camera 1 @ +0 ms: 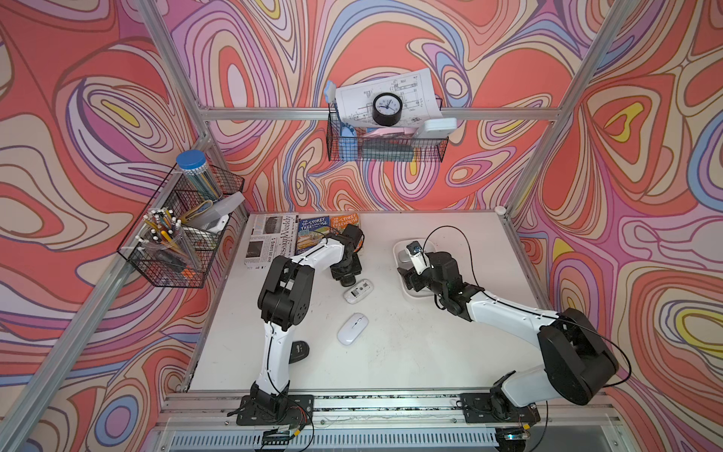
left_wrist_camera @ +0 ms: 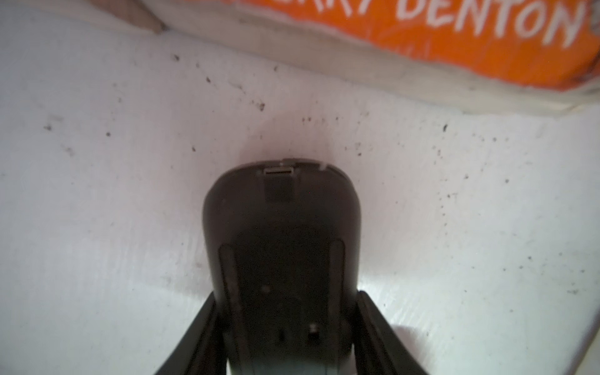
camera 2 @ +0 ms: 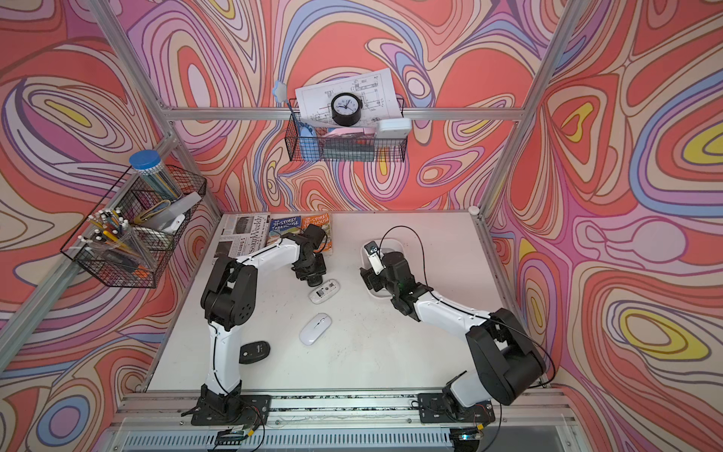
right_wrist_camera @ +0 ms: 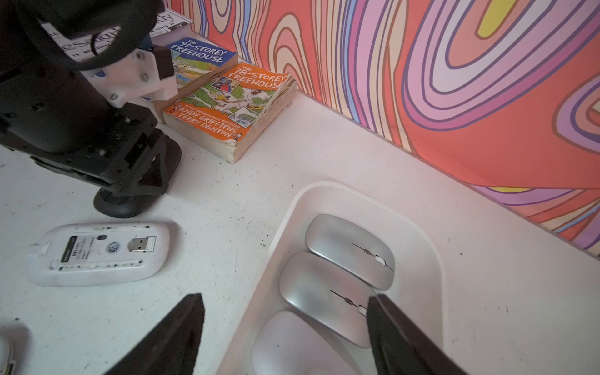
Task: Put the mouse in the storage box
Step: Pick up the mouse from the center of the board.
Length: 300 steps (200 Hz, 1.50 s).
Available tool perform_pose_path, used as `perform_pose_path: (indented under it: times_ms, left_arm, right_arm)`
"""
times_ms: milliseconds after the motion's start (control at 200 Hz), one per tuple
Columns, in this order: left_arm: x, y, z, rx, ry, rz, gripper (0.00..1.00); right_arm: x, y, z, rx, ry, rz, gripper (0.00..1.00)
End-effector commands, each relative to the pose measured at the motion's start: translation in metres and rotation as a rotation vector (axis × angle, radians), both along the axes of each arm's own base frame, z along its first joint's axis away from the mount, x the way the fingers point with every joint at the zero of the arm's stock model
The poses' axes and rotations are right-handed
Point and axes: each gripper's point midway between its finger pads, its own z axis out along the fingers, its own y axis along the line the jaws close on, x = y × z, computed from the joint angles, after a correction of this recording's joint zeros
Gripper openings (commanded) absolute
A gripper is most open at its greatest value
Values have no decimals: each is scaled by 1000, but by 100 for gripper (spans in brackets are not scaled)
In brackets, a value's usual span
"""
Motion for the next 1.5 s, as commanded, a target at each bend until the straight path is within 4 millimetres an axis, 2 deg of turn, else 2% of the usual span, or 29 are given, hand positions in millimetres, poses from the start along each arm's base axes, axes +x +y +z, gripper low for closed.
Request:
perform_pose_path:
  times_ms: [0,155,310,436,596,741,836,1242,1497]
  left_arm:
    - [-8,-3,20,-50,-31,-57,40]
    - [-6,-13,79,-145,-199,-122,39]
    - [-20,-24,134,-237,-357,-245,39]
    - [-45,-40,172,-313,-460,-390,39]
    - [-85,-56,201,-299,-518,-563,38]
    - [-116,-72,212,-270,-567,-707,38]
    - [-128,-82,214,-268,-569,-766,38]
    - [-132,-92,210,-294,-560,-794,38]
    - [-134,-95,211,-302,-565,-804,38]
  right_arm:
    - [2,0,7,57,2,-10,81]
    - [1,0,34,160,-7,-14,81]
    - [-4,1,61,249,9,-18,80]
    - [-14,12,87,360,62,26,77]
    - [-29,29,117,523,169,84,76]
    - [-42,48,133,678,262,160,71]
    - [-44,57,130,721,310,170,68]
    - [-54,90,122,848,434,215,66]
    - [-50,110,109,861,503,207,57]
